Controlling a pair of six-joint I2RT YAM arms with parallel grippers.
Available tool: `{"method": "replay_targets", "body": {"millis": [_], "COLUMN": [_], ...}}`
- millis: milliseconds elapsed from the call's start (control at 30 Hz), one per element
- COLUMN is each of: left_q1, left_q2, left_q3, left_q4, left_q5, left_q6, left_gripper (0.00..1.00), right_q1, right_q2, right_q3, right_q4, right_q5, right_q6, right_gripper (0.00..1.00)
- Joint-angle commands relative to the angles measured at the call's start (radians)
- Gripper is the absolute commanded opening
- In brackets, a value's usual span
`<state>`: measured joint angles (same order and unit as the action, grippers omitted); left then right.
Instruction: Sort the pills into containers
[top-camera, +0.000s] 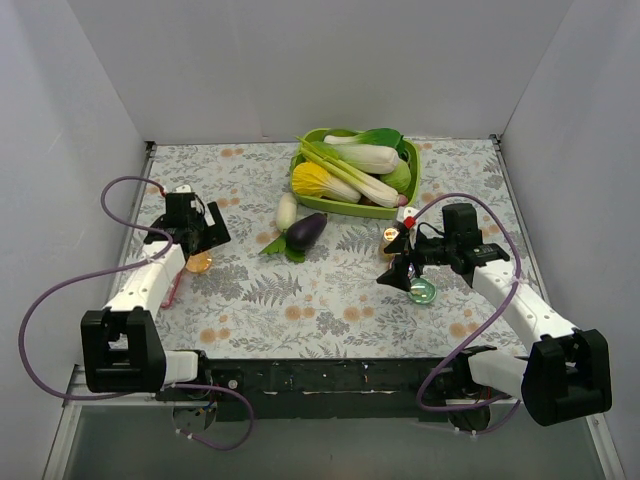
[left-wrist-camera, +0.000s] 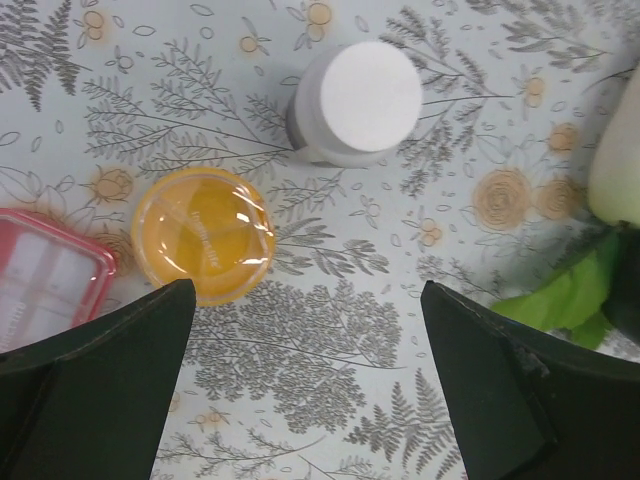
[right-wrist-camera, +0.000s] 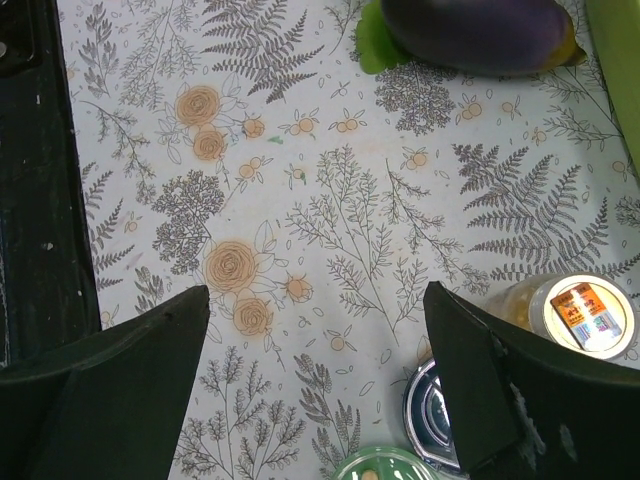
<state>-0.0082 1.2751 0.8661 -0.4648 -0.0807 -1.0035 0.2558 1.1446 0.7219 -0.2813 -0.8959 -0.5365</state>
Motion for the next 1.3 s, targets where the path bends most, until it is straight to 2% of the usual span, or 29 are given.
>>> {"method": "replay_targets", "body": {"millis": [0, 233, 367, 800, 933, 1067, 1167, 1200, 1267], "left_q1": [0.007, 0.088, 0.137, 0.139, 0.14, 0.14, 0.139, 0.14, 0.139], "left_q2": [0.036, 0.124, 0.229, 0.277, 0.293, 0.309, 0.311, 0.308, 0.299], "left_q3": [0.017, 0.002, 0.014, 0.024, 0.027, 0.034, 0.04, 0.04, 0.04], "left_q4": [-0.014, 0.04, 0.061, 0.046, 0.04, 0.032, 0.023, 0.012, 0.003], "left_q5": [-0.125, -0.082, -0.044, 0.002, -0.002, -0.007, 0.002, 0.01, 0.042], "left_q6": [0.091, 0.072, 0.065, 0.065, 0.062, 0.054, 0.048, 0.04, 0.036], "left_gripper": [0.98, 0.98, 0.98, 0.98, 0.95, 0.9, 0.81, 0.72, 0.61], "right_q1": [0.0, -0.001, 0.0, 0.0, 0.0, -0.001, 0.0, 0.0, 0.0], "right_q2": [-0.031, -0.014, -0.011, 0.004, 0.003, 0.004, 0.004, 0.003, 0.001], "right_q3": [-0.015, -0.001, 0.002, 0.013, 0.016, 0.019, 0.022, 0.021, 0.022], "right_q4": [0.047, 0.027, 0.021, 0.001, -0.002, -0.01, -0.015, -0.016, -0.019], "right_q5": [-0.038, -0.051, -0.055, -0.055, -0.055, -0.055, -0.057, -0.058, -0.06], "right_q6": [-0.028, -0.039, -0.04, -0.056, -0.057, -0.063, -0.068, -0.068, -0.071], "right_gripper": [0.95, 0.95, 0.95, 0.95, 0.95, 0.95, 0.95, 0.95, 0.95]}}
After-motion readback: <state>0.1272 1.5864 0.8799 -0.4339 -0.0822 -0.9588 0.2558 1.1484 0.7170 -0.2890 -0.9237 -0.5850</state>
